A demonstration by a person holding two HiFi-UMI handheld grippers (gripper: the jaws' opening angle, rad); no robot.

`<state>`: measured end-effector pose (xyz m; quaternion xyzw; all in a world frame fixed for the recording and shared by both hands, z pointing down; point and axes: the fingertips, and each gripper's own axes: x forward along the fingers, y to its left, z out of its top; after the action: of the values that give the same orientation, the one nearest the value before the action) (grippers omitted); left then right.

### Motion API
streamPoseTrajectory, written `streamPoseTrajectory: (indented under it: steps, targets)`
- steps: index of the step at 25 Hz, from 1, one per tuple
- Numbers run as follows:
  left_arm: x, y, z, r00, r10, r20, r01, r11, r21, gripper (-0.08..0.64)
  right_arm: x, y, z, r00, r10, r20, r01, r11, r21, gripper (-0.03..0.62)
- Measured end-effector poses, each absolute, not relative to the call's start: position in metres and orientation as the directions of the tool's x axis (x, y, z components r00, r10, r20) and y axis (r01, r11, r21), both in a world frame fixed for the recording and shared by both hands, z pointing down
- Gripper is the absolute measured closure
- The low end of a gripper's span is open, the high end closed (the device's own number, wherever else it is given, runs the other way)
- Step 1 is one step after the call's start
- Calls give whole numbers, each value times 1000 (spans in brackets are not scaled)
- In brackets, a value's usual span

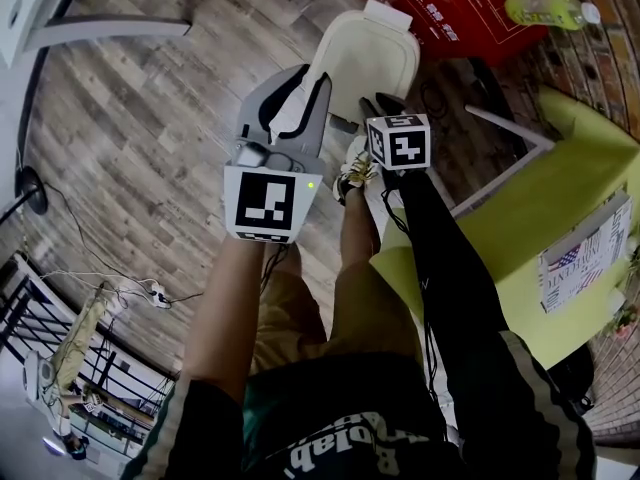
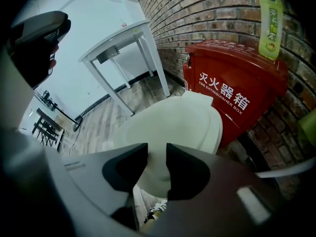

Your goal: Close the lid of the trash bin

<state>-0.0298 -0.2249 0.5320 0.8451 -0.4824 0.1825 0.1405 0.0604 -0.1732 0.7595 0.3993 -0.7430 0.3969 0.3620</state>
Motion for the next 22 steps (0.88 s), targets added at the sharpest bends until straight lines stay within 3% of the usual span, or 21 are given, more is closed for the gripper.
streamPoseTrajectory:
  steps: [22]
  targets:
    - [-49,-222,553,456,-748,482,-871,-485,72,476,56,-162,807,-385,-213,898,-883,368,-292,460]
